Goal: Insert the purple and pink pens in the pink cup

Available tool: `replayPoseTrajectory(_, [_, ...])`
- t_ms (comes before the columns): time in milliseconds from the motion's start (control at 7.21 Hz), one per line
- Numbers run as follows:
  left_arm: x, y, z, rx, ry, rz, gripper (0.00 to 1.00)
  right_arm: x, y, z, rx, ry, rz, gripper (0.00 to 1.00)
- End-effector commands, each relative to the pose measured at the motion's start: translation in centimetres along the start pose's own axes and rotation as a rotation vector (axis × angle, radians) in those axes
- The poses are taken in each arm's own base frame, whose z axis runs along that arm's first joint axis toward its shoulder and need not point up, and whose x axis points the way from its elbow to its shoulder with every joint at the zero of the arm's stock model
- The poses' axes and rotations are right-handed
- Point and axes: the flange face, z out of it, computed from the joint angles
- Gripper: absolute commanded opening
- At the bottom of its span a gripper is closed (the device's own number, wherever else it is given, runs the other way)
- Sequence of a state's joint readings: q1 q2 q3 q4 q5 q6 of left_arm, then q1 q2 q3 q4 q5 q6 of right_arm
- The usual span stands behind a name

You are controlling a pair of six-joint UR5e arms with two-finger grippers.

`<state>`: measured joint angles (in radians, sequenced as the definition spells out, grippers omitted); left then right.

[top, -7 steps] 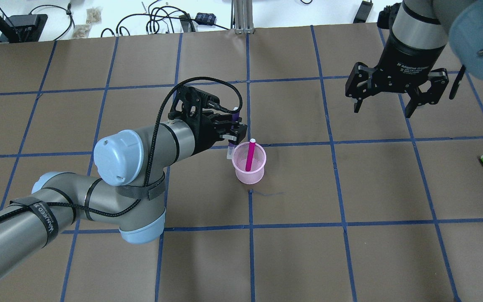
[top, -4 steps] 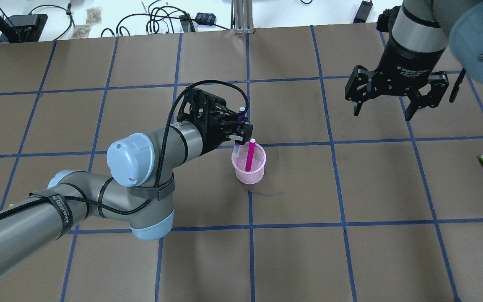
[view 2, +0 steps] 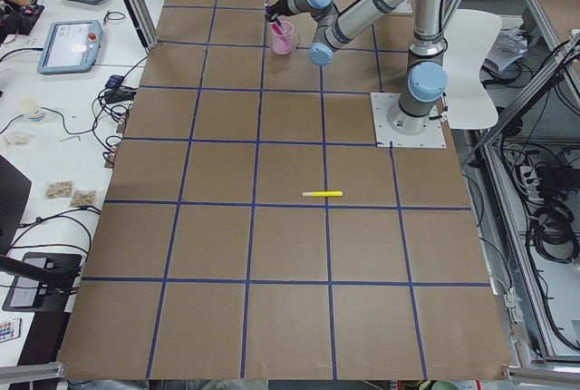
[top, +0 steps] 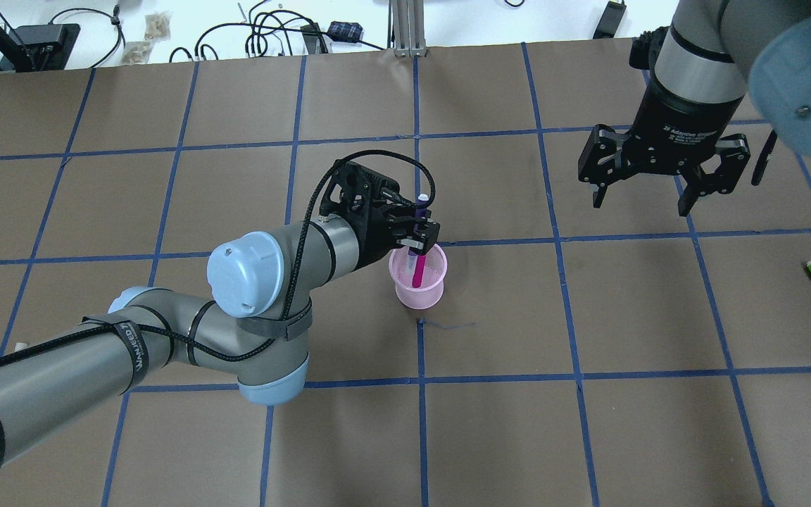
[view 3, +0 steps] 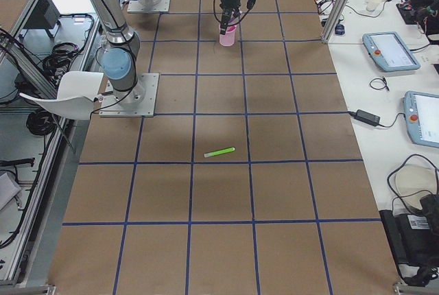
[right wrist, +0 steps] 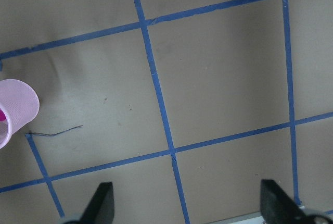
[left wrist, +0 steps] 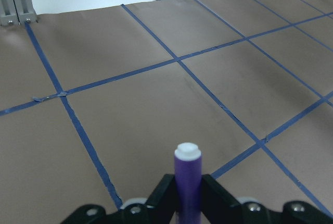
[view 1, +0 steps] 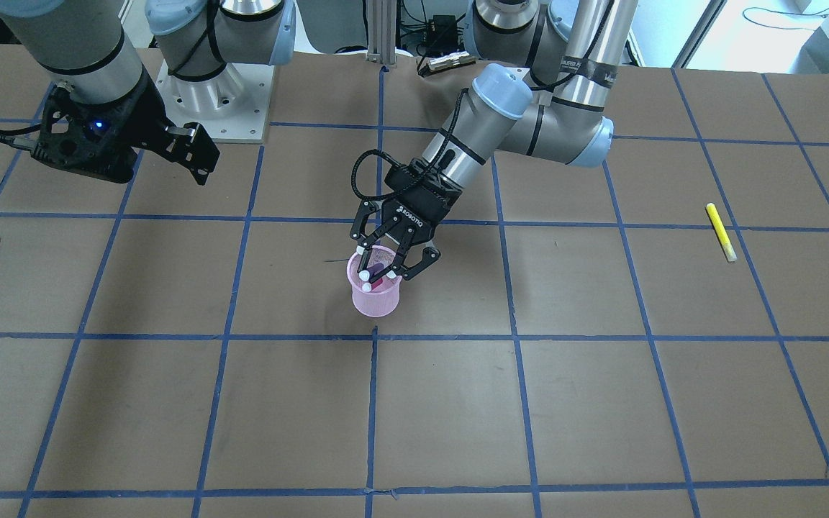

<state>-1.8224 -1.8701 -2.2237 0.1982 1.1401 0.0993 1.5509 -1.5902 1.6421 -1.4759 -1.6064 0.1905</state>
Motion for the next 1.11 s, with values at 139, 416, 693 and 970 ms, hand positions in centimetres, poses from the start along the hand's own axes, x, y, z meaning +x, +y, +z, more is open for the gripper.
replayPoseTrajectory(139, [-0.5,1.1,1.6,-0.033,0.006,-0.002,0.00,0.1,0.5,0.8,-0.012,0.005,-0.001,1.00])
replayPoseTrajectory(416, [-0.4,1.1,1.7,-0.020,0.004,-0.008,0.67,0.1,0.5,0.7,-0.011,0.002,-0.002,1.00])
replayPoseTrajectory(693, [-0.5,1.1,1.7,-0.018,0.003,-0.010,0.84,0.1,0.5,0.7,-0.009,0.002,-0.002,1.00])
replayPoseTrajectory(970, [-1.4,-1.5,1.5,-0.007,-0.017,-0.017,0.85,0.1,0.5,0.6,-0.006,0.002,-0.002,1.00])
